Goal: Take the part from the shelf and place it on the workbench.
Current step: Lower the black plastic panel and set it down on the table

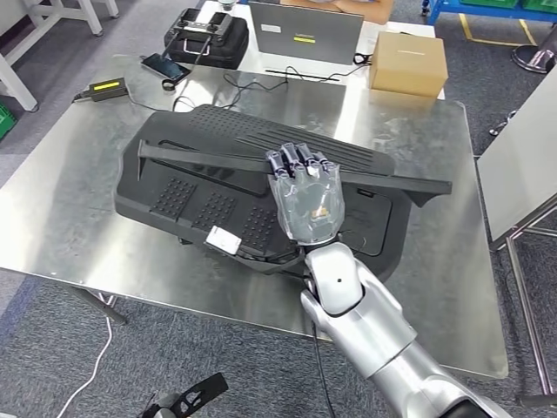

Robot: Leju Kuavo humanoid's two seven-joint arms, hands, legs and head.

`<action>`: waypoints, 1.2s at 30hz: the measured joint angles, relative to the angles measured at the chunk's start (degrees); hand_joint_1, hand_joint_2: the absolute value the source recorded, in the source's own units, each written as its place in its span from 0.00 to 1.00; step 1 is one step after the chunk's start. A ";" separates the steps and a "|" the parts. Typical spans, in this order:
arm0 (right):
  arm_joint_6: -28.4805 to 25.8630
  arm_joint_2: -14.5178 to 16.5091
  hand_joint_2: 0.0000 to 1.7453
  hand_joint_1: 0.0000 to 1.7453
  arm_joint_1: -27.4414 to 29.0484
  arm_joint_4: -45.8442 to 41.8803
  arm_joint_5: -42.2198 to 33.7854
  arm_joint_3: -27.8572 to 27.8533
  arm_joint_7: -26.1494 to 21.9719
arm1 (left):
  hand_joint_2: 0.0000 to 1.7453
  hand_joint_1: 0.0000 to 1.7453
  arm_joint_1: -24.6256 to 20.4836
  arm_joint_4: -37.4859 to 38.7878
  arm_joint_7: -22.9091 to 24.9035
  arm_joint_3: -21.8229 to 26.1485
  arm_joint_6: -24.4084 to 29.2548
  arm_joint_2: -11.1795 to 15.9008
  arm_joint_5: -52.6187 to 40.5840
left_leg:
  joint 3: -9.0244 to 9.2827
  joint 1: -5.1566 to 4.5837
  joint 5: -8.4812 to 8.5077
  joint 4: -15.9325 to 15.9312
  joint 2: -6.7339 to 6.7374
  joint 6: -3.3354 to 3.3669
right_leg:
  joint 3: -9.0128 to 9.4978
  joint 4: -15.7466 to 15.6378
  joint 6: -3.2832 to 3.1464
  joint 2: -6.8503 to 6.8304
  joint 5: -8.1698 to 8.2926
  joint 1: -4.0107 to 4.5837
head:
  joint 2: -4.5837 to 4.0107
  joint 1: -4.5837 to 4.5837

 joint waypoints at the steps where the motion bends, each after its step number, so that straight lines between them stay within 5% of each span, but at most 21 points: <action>1: 0.00 0.06 1.00 1.00 -0.06 0.24 -0.12 0.07 0.18 | 1.00 0.00 -0.08 0.00 -0.03 0.01 -0.03 0.03 -0.03 | -0.95 -0.03 -1.24 2.04 0.04 -0.18 | 0.37 -0.66 0.00 -0.08 0.08 -0.24 | -0.01 -0.04; 3: 0.01 0.08 1.00 1.00 -0.06 1.22 -0.11 0.22 0.39 | 1.00 0.00 -0.05 0.00 -0.15 0.01 -0.10 0.11 -0.10 | -4.41 -0.01 -4.39 9.09 0.06 -0.52 | 0.53 -0.78 -0.08 -0.12 0.05 -0.30 | -0.01 -0.08; 5: 0.02 0.10 1.00 1.00 0.09 2.70 0.14 0.31 0.28 | 1.00 0.00 0.09 0.00 -0.35 0.02 -0.17 0.18 -0.16 | -7.12 0.11 -5.19 13.81 0.07 -0.92 | 0.61 -0.66 -0.04 -0.06 -0.10 -0.35 | -0.01 -0.07; 6: 0.03 0.11 1.00 1.00 0.13 3.40 0.19 0.38 0.22 | 1.00 0.00 0.10 0.00 -0.43 0.02 -0.19 0.19 -0.18 | -7.07 0.19 -3.91 13.06 0.08 -1.11 | 0.66 -0.52 0.08 0.00 -0.24 -0.43 | -0.01 -0.07; 8: 0.03 0.16 1.00 1.00 0.02 4.61 0.22 0.55 0.21 | 1.00 0.00 -0.04 0.00 -0.51 0.01 -0.25 0.25 -0.20 | -4.43 0.45 0.31 6.47 0.15 -1.51 | 0.74 0.18 0.58 0.09 -0.83 -0.68 | -0.02 -0.07; 10: 0.02 0.22 1.00 1.00 -0.22 5.58 0.23 0.74 0.56 | 1.00 0.00 -0.19 0.00 -0.62 -0.01 -0.40 0.27 -0.18 | -2.04 0.52 2.45 1.00 0.18 -1.40 | 0.44 1.29 1.22 0.20 -1.47 -0.57 | -0.01 -0.15; 15: 0.01 0.25 1.00 1.00 -0.75 8.05 0.24 1.53 2.12 | 1.00 0.00 -0.18 0.00 -1.32 0.05 -0.71 0.28 0.07 | -1.65 0.35 2.42 0.06 0.00 0.55 | -0.25 2.87 2.22 0.13 -2.63 -0.65 | -0.01 0.10; 18: 0.00 0.22 1.00 1.00 -1.05 9.15 0.22 1.95 2.33 | 1.00 0.00 -0.25 0.00 -1.27 0.10 -0.64 0.31 0.09 | -1.40 0.45 1.72 -0.12 -0.03 1.49 | -4.55 11.98 3.07 0.05 -6.71 -0.94 | -0.01 0.23; 20: 0.01 0.15 1.00 1.00 -0.89 9.87 0.22 2.21 2.36 | 1.00 0.00 -0.04 0.00 -1.14 0.10 -0.47 0.31 0.05 | -0.79 0.43 1.28 -0.12 -0.01 1.65 | -7.65 17.74 3.23 0.03 -7.69 -1.02 | -0.02 0.23; 22: 0.01 0.08 1.00 1.00 -0.82 10.42 0.21 2.42 2.38 | 1.00 0.00 0.09 0.00 -1.05 0.10 -0.25 0.31 -0.01 | 0.19 0.31 1.01 -0.06 -0.04 1.60 | -6.92 15.13 2.74 0.06 -4.67 -0.95 | -0.01 0.25; 25: -0.01 0.04 1.00 1.00 -1.17 10.90 0.20 2.53 2.38 | 1.00 0.00 -0.03 0.00 -0.89 0.09 -0.14 0.23 -0.13 | 1.09 0.28 0.53 -0.34 -0.21 1.20 | -2.80 4.65 0.97 0.23 0.99 -0.24 | -0.01 0.05; 28: -0.03 -0.01 1.00 1.00 -1.30 11.37 0.19 2.54 2.37 | 1.00 0.00 0.10 0.02 -0.70 0.07 -0.26 0.09 -0.13 | 1.29 0.66 0.53 -1.17 -0.22 0.24 | -2.07 2.54 0.27 0.27 1.42 0.42 | -0.02 0.10; 31: -0.06 0.22 1.00 1.00 -1.45 11.55 0.20 2.53 2.37 | 1.00 0.00 0.12 0.01 -0.62 0.06 -0.25 0.04 -0.13 | 0.84 0.44 -0.85 -0.03 0.00 -0.37 | -0.30 -0.61 -0.14 0.04 1.17 -0.15 | -0.02 -0.06; 34: -0.05 0.19 1.00 1.00 -1.07 11.92 0.22 2.53 2.37 | 1.00 0.00 0.20 0.01 -0.78 0.08 -0.31 0.28 -0.13 | -3.81 0.31 -5.22 9.39 0.05 -0.68 | 0.68 -1.48 -0.33 -0.01 0.76 -0.40 | 0.00 -0.34; 36: -0.04 0.04 1.00 1.00 -0.46 12.29 0.22 2.53 2.37 | 1.00 0.00 0.52 0.02 -1.00 0.11 -0.40 0.42 -0.10 | -5.96 0.35 -5.17 12.86 0.06 -1.03 | 1.09 -1.26 -0.16 0.08 0.24 -0.43 | 0.00 -0.36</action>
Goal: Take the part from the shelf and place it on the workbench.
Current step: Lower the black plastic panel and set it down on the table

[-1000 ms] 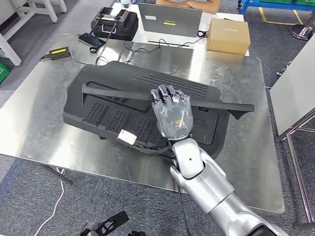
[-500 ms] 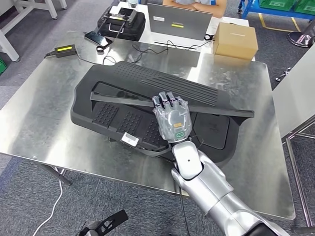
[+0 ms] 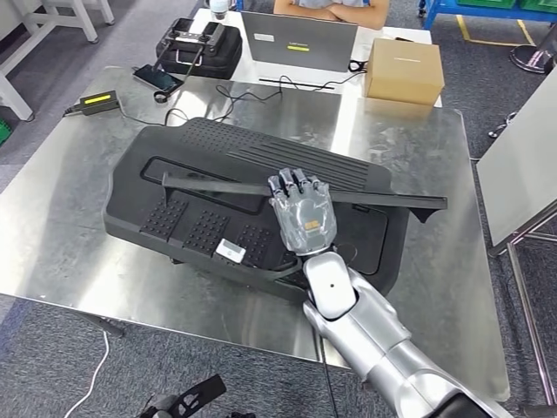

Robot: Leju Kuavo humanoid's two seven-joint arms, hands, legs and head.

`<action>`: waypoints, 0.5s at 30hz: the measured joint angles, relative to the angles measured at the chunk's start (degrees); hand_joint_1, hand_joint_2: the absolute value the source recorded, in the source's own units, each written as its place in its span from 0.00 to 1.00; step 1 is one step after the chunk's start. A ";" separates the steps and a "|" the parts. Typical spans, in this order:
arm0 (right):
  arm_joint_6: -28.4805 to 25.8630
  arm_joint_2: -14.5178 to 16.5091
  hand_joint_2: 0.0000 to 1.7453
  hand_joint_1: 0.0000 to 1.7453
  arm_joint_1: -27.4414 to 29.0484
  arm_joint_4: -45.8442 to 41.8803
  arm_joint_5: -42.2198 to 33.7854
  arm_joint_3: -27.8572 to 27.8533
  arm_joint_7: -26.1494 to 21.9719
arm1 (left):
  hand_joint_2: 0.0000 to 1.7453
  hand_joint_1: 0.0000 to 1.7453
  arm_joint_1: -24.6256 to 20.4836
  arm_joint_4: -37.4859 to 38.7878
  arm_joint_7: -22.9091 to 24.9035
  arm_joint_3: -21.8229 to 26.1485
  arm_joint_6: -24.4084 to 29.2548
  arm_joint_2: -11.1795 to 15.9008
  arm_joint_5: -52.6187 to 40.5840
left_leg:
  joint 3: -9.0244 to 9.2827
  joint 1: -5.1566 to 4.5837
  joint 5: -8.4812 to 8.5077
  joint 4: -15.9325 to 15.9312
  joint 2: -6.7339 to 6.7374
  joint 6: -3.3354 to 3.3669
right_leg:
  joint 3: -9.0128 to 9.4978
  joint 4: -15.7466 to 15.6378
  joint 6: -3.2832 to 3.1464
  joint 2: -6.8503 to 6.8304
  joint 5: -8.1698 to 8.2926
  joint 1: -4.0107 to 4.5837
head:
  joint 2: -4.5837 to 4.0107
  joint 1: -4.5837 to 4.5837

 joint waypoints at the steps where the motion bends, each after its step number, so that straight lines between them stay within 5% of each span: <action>1: 0.00 -0.01 1.00 1.00 0.14 0.10 0.00 -0.01 0.00 | 1.00 0.00 0.08 -0.01 -0.07 0.02 -0.01 0.05 0.02 | 0.30 0.08 1.83 -1.46 0.02 -0.21 | 0.14 0.30 0.22 0.08 -0.33 -0.09 | -0.01 0.00; 4: 0.00 0.13 1.00 1.00 -0.06 0.16 -0.01 -0.02 0.03 | 1.00 0.00 -0.09 -0.01 -0.14 0.04 0.02 0.20 0.05 | 3.95 0.28 7.20 -10.87 0.13 -0.59 | 0.07 2.05 1.18 0.25 -1.73 -0.33 | -0.01 -0.08; 10: -0.02 0.14 1.00 1.00 -0.53 0.16 0.00 -0.02 0.62 | 1.00 0.00 -0.08 -0.01 -0.10 0.06 0.20 0.26 -0.09 | 4.95 0.06 7.18 -12.82 -0.08 1.50 | -0.86 4.48 2.55 0.17 -3.40 -0.37 | -0.02 0.03; 13: -0.02 -0.16 1.00 1.00 -0.72 -0.32 -0.02 0.47 4.89 | 1.00 0.00 -0.26 -0.01 -0.22 0.06 0.22 0.26 -0.10 | 5.16 0.13 7.08 -12.87 -0.06 2.03 | -5.38 14.26 3.25 -0.01 -8.07 -0.57 | -0.02 0.09; 15: -0.02 -0.74 1.00 1.00 -0.82 -1.32 -0.04 1.29 9.12 | 1.00 0.00 -0.17 -0.02 -0.25 0.07 0.25 0.27 -0.10 | 5.28 0.03 6.98 -12.86 -0.09 2.16 | -8.10 19.16 3.20 0.00 -9.07 -0.58 | -0.01 0.09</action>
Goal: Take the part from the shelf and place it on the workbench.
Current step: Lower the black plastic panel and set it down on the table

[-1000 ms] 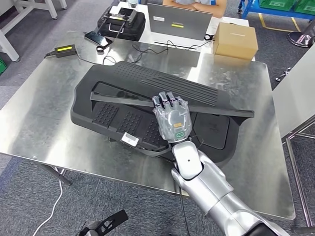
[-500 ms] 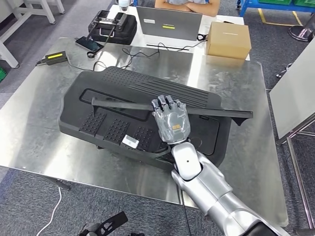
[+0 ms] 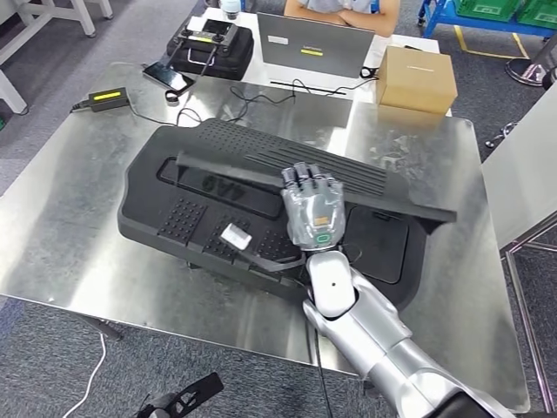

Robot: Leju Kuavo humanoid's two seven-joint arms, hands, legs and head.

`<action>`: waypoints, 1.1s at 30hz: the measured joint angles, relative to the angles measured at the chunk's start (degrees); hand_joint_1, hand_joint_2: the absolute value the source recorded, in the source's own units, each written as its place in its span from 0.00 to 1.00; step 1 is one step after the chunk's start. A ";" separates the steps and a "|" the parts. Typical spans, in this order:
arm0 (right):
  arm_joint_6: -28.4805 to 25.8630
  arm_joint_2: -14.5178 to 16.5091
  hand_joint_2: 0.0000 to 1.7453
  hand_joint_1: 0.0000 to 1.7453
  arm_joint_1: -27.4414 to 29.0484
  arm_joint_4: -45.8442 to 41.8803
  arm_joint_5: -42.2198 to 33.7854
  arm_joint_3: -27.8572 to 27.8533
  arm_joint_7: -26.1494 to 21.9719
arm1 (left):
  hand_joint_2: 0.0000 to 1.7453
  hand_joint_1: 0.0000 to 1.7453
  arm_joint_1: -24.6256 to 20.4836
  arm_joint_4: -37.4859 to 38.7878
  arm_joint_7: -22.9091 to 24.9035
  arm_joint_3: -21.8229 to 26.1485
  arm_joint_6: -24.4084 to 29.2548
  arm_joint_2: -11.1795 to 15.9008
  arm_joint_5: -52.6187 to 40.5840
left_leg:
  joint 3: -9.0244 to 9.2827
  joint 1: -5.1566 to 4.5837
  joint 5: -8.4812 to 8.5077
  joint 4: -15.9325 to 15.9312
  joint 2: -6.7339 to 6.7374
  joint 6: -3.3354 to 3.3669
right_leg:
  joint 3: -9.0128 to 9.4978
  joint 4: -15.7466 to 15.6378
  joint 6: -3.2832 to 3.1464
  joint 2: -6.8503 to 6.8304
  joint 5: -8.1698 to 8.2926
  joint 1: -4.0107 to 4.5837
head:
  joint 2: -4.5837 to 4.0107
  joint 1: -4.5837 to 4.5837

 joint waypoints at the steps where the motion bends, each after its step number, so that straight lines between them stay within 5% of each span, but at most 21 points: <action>1: 0.00 -0.28 1.00 1.00 -0.12 -0.56 -0.01 0.43 1.47 | 1.00 0.00 0.05 0.01 -0.02 0.01 0.02 0.00 0.00 | 0.12 -0.11 -0.07 0.00 -0.03 0.07 | 0.09 -0.71 -0.26 0.01 1.13 0.06 | 0.00 0.01; 3: 0.00 -0.69 1.00 1.00 -0.59 -1.64 0.04 1.32 3.84 | 1.00 0.00 0.04 0.01 -0.10 0.01 0.05 -0.03 0.00 | 0.48 -0.31 -0.25 -0.08 -0.09 0.13 | 3.02 -7.83 -1.34 0.08 5.38 0.41 | -0.01 0.01; 5: 0.00 -1.04 1.00 1.00 -1.22 -2.46 0.08 2.32 6.02 | 1.00 0.00 -0.06 0.00 -0.24 0.02 0.10 -0.14 -0.03 | 0.64 -0.38 -0.34 -0.27 -0.10 -0.05 | 5.94 -14.25 -2.53 0.14 7.97 0.99 | -0.01 -0.10; 9: 0.01 -1.49 1.00 1.00 -1.58 -2.73 0.07 3.33 7.23 | 1.00 0.00 -0.05 0.01 -0.84 0.03 0.07 -0.43 -0.36 | 0.79 -0.25 -0.39 -0.88 -0.01 -1.09 | 7.20 -17.10 -3.12 0.05 8.34 1.36 | 0.00 -0.08; 12: 0.01 -1.43 1.00 1.00 -1.45 -2.71 0.11 3.64 7.23 | 1.00 0.00 -0.15 -0.01 -0.99 0.03 0.16 -0.42 -0.48 | -1.41 -0.46 -3.68 4.27 0.10 -1.45 | 8.15 -18.79 -3.11 -0.21 8.88 0.76 | 0.00 -0.21; 14: 0.02 -1.48 1.00 1.00 -0.79 -2.46 0.13 3.82 7.23 | 1.00 0.00 -0.08 -0.01 -1.06 0.04 0.19 -0.33 -0.47 | -4.81 -0.44 -6.46 11.17 0.10 -1.70 | 8.27 -18.83 -3.18 -0.22 8.81 0.74 | -0.01 -0.22; 16: 0.02 -1.55 1.00 1.00 0.27 -2.04 0.13 4.02 7.27 | 1.00 0.00 0.07 -0.01 -1.13 0.05 0.20 -0.24 -0.46 | -6.09 -0.36 -5.94 13.06 0.12 -1.98 | 8.30 -18.67 -3.11 -0.16 8.65 0.72 | 0.00 -0.20; 19: 0.02 -1.63 1.00 1.00 1.31 -1.39 0.13 4.37 7.95 | 1.00 0.00 0.01 0.00 -1.20 0.07 0.21 -0.07 -0.43 | -1.99 -0.14 -0.48 3.61 0.28 -2.27 | 8.19 -17.64 -2.50 -0.01 7.89 0.66 | 0.02 -0.24; 21: 0.04 -1.72 1.00 1.00 1.86 -0.90 0.14 4.65 8.34 | 1.00 0.00 -0.02 0.01 -1.36 0.10 0.21 0.02 -0.29 | -0.35 -0.17 0.60 -0.11 0.28 -1.89 | 7.76 -16.77 -2.00 0.08 7.48 0.85 | 0.01 -0.20; 26: 0.04 -1.80 1.00 1.00 3.39 0.55 0.15 5.67 7.75 | 1.00 0.00 0.21 -0.01 -1.95 0.20 0.16 0.05 0.09 | -0.18 -0.14 0.56 -0.46 0.08 -0.38 | 6.88 -14.60 -0.99 0.04 5.89 0.63 | 0.00 -0.08; 30: 0.04 -1.44 1.00 1.00 5.38 2.48 0.02 5.64 3.10 | 1.00 0.00 0.18 -0.01 -2.19 0.27 0.01 0.07 0.15 | 0.01 -0.09 0.46 -0.50 0.08 0.12 | 0.94 -1.52 -0.02 -0.03 0.01 0.15 | 0.00 0.02; 31: 0.03 -1.24 1.00 1.00 6.07 3.05 -0.14 5.42 1.67 | 1.00 0.00 0.23 -0.01 -2.21 0.29 -0.02 0.07 0.15 | 0.04 -0.10 0.44 -0.50 0.04 0.14 | 0.49 -0.75 -0.06 -0.03 0.30 0.14 | -0.01 0.02; 33: 0.00 -0.45 1.00 1.00 6.74 4.71 -1.36 4.84 -1.16 | 1.00 0.00 0.26 -0.01 -2.30 0.31 -0.17 0.07 0.06 | 0.22 -0.18 0.36 -0.51 -0.03 0.12 | 2.80 -5.90 -0.58 0.00 3.70 0.22 | 0.00 0.03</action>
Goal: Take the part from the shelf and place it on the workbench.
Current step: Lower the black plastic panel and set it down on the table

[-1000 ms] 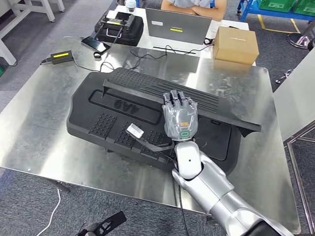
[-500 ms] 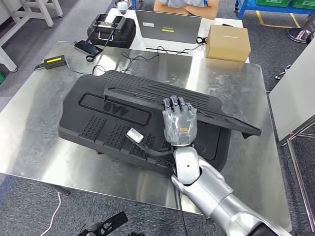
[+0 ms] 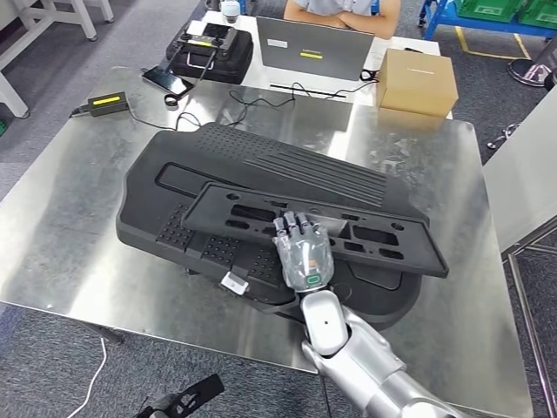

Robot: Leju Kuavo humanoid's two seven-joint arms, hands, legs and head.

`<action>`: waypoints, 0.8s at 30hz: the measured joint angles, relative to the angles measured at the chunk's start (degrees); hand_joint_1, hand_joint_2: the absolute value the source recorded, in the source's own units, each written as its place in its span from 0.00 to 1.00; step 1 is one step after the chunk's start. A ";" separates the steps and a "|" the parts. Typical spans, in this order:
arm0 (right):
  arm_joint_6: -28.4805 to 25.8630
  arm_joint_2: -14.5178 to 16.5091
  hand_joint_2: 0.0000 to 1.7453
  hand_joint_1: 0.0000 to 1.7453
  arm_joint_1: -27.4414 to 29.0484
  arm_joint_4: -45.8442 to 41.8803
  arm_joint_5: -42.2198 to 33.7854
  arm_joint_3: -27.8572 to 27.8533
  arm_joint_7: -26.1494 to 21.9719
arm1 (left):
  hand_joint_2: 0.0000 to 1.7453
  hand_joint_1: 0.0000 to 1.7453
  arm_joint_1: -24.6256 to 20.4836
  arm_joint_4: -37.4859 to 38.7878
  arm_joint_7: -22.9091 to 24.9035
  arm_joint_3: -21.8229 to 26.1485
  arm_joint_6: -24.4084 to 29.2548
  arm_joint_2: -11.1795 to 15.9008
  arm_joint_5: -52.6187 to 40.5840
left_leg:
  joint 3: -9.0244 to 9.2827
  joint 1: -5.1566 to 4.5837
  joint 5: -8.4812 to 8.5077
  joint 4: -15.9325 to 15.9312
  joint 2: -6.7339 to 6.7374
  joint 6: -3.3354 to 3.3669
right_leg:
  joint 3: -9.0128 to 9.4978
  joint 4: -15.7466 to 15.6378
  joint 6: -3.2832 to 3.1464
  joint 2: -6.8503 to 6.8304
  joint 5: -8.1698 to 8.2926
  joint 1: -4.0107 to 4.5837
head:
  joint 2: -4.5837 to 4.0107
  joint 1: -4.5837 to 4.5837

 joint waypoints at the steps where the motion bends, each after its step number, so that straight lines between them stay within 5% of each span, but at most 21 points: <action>1: -0.02 0.64 1.00 1.00 -0.11 1.45 -1.18 -0.35 -1.62 | 1.00 0.00 -0.02 0.00 -0.04 0.01 -0.14 -0.01 -0.03 | 0.11 -0.03 -0.05 -0.03 0.00 -0.06 | 2.02 -4.15 -0.43 0.03 1.72 0.12 | 0.00 -0.03; 3: 0.15 2.22 1.00 1.00 -0.85 5.28 -3.84 -1.28 -5.51 | 1.00 0.00 -0.09 0.00 -0.08 0.01 -0.50 -0.03 -0.09 | 0.31 -0.09 -0.13 -0.16 0.04 -0.42 | 4.81 -9.89 -1.14 0.06 3.58 0.49 | 0.01 -0.05; 7: 2.71 5.46 1.00 1.00 -2.88 12.11 -7.19 -3.41 -10.86 | 1.00 0.00 -0.02 0.02 -0.29 0.01 -1.13 -0.02 -0.54 | 1.18 -0.04 -0.49 -0.63 0.20 -1.63 | 6.23 -11.96 -1.90 0.02 3.93 0.49 | 0.00 -0.09; 9: 4.29 6.63 1.00 1.00 -3.53 14.41 -8.11 -4.31 -12.18 | 1.00 0.00 0.01 0.01 -0.50 0.01 -1.22 0.04 -0.71 | 0.29 -0.20 -2.70 2.29 0.25 -1.87 | 6.98 -13.09 -2.34 -0.25 4.46 0.14 | 0.00 -0.15; 11: 5.89 7.38 0.50 0.50 -3.97 16.11 -8.91 -5.12 -13.22 | 1.00 0.00 0.29 0.01 -0.56 0.01 -1.07 0.21 -0.82 | -2.52 -0.32 -6.37 9.19 0.27 -2.04 | 7.07 -13.23 -2.53 -0.40 4.57 0.22 | 0.00 -0.18; 13: 7.24 7.92 0.00 0.00 -4.22 17.45 -9.44 -5.86 -13.79 | 1.00 0.00 0.74 0.02 -0.31 0.01 -0.90 0.40 -0.82 | -4.03 -0.29 -7.70 13.46 0.28 -2.25 | 7.08 -13.21 -2.55 -0.39 4.62 0.29 | 0.00 -0.17; 14: 7.72 8.09 0.00 0.00 -4.21 18.06 -9.56 -6.15 -13.90 | 1.00 0.00 0.89 0.02 -0.11 0.01 -0.88 0.47 -0.75 | -3.26 -0.25 -6.73 12.34 0.30 -2.31 | 7.09 -13.15 -2.52 -0.36 4.65 0.30 | 0.00 -0.18; 16: 8.31 8.28 0.00 0.00 -4.25 18.90 -9.66 -6.57 -14.00 | 1.00 0.00 1.01 0.01 0.29 0.08 -0.84 0.62 -0.62 | 0.78 -0.04 -3.48 4.92 0.36 -2.42 | 6.93 -12.70 -2.29 -0.23 4.63 0.29 | 0.00 -0.16; 18: 8.34 8.38 0.00 0.00 -4.54 19.45 -9.89 -7.06 -14.06 | 0.50 0.00 1.01 0.00 0.45 0.27 -0.84 0.72 -0.44 | 3.81 0.02 -1.71 -0.88 0.33 -2.04 | 6.58 -12.01 -1.78 0.15 4.49 0.49 | 0.00 -0.08; 20: 8.38 8.42 0.00 0.00 -4.83 19.90 -10.19 -7.73 -14.04 | 0.00 0.00 1.05 0.01 0.55 0.51 -0.85 0.75 -0.15 | 4.20 -0.24 -1.54 -1.76 0.34 -1.35 | 6.43 -11.87 -1.14 0.63 4.62 0.58 | 0.00 -0.02; 22: 8.34 8.29 0.00 0.00 -4.97 20.21 -10.36 -8.32 -14.01 | 0.00 0.00 1.06 0.01 0.60 0.66 -0.78 0.75 0.11 | 4.23 -0.18 -1.19 -1.86 0.70 -0.72 | 6.30 -11.75 -0.55 0.88 4.51 0.44 | 0.00 0.01; 24: 8.25 8.20 0.00 0.00 -5.07 20.44 -10.53 -8.84 -14.00 | 0.00 0.00 0.98 0.00 0.51 0.77 -0.70 0.75 0.20 | 4.12 0.11 -0.83 -1.97 1.16 -0.15 | 4.96 -8.56 0.13 0.77 2.06 0.23 | 0.01 0.20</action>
